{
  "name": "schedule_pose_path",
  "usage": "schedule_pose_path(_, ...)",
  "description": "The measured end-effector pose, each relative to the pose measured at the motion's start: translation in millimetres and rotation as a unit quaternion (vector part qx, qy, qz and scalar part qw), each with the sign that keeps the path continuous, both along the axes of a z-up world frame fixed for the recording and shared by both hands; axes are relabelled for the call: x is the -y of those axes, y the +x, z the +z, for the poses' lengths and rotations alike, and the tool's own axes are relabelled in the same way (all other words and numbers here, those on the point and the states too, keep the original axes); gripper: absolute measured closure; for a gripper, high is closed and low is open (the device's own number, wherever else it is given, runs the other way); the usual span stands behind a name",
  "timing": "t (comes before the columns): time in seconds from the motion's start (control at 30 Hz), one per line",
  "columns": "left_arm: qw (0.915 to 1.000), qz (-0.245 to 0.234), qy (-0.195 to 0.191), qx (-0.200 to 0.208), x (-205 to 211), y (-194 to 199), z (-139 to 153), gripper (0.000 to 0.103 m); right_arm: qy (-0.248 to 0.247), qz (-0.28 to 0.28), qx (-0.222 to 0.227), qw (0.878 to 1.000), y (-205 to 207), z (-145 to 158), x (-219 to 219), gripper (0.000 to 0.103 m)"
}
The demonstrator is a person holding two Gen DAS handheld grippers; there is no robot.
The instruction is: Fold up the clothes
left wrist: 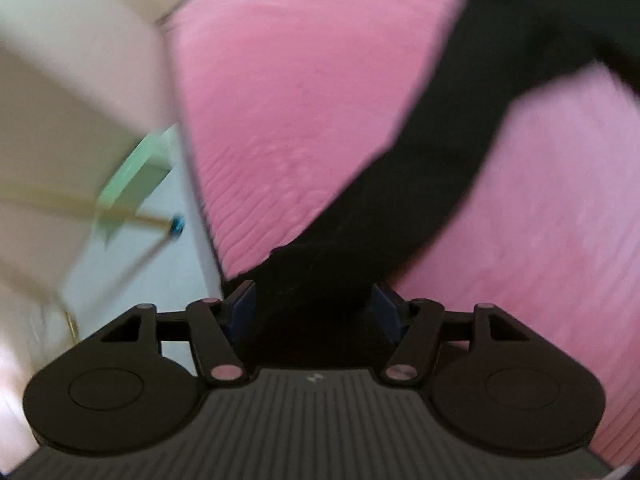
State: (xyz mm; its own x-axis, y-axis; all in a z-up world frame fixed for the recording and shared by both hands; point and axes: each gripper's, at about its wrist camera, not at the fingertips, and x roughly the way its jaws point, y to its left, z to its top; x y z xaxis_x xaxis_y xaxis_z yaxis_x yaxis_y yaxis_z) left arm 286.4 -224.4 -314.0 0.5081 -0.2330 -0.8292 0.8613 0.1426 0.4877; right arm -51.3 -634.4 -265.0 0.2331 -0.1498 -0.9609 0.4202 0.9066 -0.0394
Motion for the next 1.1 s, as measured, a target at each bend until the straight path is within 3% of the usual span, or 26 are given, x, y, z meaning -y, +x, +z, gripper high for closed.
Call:
schedule_pose_path(0.07, 0.9986, -0.024, 0.042, -0.022, 14, 12, -11, 0.074, 0.001, 0.004, 0.002, 1.000, 4, -1, -3, 0.006)
schedule_pose_path(0.1, 0.9975, -0.024, 0.052, -0.042, 17, 17, -12, 0.094, 0.001, 0.007, 0.002, 1.000, 6, -1, -4, 0.006)
schedule_pose_path(0.17, 0.9963, -0.011, 0.056, -0.065, 18, 24, -2, 0.102, 0.000, 0.009, 0.007, 1.000, 8, 2, -7, 0.006)
schedule_pose_path(0.23, 0.9938, 0.021, 0.047, -0.098, 17, 31, 26, 0.102, -0.001, 0.009, 0.012, 1.000, 9, 5, -9, 0.006)
schedule_pose_path(0.33, 0.9796, 0.085, 0.013, -0.181, 10, 46, 87, 0.102, 0.000, -0.002, 0.013, 1.000, 8, 6, -9, 0.006)
schedule_pose_path(0.4, 0.9779, 0.100, 0.004, -0.184, 10, 58, 118, 0.096, -0.003, -0.011, 0.016, 1.000, 8, 7, -9, 0.006)
schedule_pose_path(0.47, 0.9793, 0.137, -0.020, -0.148, 15, 79, 119, 0.086, -0.004, -0.019, 0.022, 1.000, 7, 8, -11, 0.006)
schedule_pose_path(0.53, 0.9764, 0.181, -0.042, -0.109, 20, 100, 111, 0.067, -0.003, -0.022, 0.024, 0.999, 7, 8, -15, 0.006)
schedule_pose_path(0.67, 0.9774, 0.209, -0.013, -0.033, 24, 99, 75, 0.068, -0.003, -0.024, 0.026, 0.999, 0, 12, -23, 0.006)
schedule_pose_path(0.77, 0.9867, 0.159, 0.026, 0.023, 18, 70, 52, 0.066, 0.000, -0.029, 0.016, 0.999, -7, 10, -25, 0.006)
schedule_pose_path(0.9, 0.9966, 0.027, 0.059, 0.051, 6, 21, 29, 0.065, 0.006, -0.038, -0.001, 0.999, -13, 2, -25, 0.006)
schedule_pose_path(1.0, 0.9945, -0.044, 0.082, 0.049, 9, -7, 2, 0.064, 0.008, -0.034, -0.001, 0.999, -11, -1, -28, 0.006)
schedule_pose_path(1.1, 0.9864, -0.094, 0.112, 0.075, 19, -16, -31, 0.065, 0.004, -0.021, 0.002, 1.000, -6, 0, -31, 0.006)
